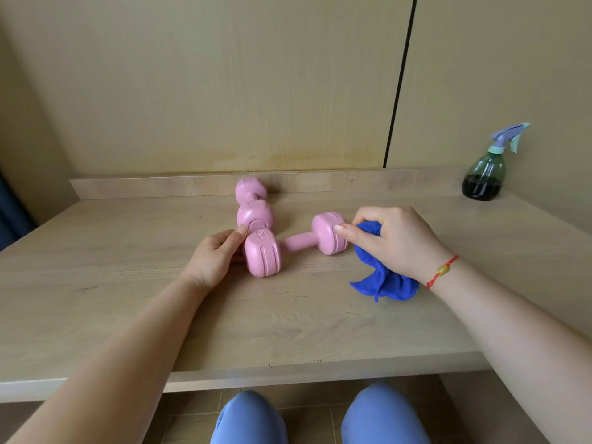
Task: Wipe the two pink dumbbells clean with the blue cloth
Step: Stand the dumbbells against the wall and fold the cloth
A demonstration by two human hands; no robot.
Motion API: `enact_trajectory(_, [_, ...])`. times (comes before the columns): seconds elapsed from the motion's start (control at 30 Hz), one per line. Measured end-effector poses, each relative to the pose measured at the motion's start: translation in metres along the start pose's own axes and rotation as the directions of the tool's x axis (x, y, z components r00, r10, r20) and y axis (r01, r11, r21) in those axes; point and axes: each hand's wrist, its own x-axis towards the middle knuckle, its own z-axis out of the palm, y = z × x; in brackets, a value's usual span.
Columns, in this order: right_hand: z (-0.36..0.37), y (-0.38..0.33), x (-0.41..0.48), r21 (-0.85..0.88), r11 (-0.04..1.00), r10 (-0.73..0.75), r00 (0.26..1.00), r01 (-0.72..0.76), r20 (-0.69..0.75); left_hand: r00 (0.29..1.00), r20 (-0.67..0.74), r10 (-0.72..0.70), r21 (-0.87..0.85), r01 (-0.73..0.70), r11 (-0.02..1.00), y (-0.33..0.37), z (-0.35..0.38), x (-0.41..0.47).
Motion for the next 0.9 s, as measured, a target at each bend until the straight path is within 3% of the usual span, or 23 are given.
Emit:
enact_trajectory(0.17, [-0.009, 0.018, -0.013, -0.203, 0.966, 0.181, 0.98, -0.161, 0.083, 0.995, -0.033, -0.094, -0.106, 0.09, 0.99, 0.007, 0.003, -0.004])
enact_trajectory(0.23, [-0.008, 0.029, -0.02, -0.284, 0.935, 0.274, 0.941, -0.212, 0.201, 0.992, -0.006, -0.129, -0.144, 0.127, 0.981, 0.012, 0.004, -0.005])
enact_trajectory(0.33, [-0.009, 0.029, -0.034, -0.4, 0.893, 0.349, 0.877, -0.205, 0.331, 0.989, 0.05, -0.138, -0.078, 0.142, 0.987, 0.023, 0.006, -0.011])
enact_trajectory(0.43, [-0.006, 0.012, -0.046, -0.456, 0.879, 0.296, 0.911, -0.142, 0.287, 0.98, 0.126, -0.153, 0.009, 0.153, 0.988, 0.031, 0.007, -0.015])
enact_trajectory(0.53, [0.0, -0.015, -0.055, -0.371, 0.928, 0.129, 0.96, -0.028, 0.248, 0.971, 0.143, -0.191, 0.027, 0.189, 0.982, 0.04, 0.007, -0.021])
enact_trajectory(0.63, [0.013, -0.04, -0.057, -0.248, 0.968, 0.047, 0.955, 0.029, 0.294, 0.969, 0.138, -0.206, 0.037, 0.203, 0.979, 0.049, 0.011, -0.027])
enact_trajectory(0.77, [0.037, -0.058, -0.052, 0.004, 0.979, 0.178, 0.854, -0.206, 0.488, 0.971, 0.136, -0.198, 0.083, 0.188, 0.979, 0.052, 0.02, -0.036])
enact_trajectory(0.9, [0.056, -0.059, -0.039, 0.051, 0.955, 0.228, 0.83, -0.293, 0.509, 0.979, 0.135, -0.154, 0.151, 0.134, 0.98, 0.05, 0.027, -0.043])
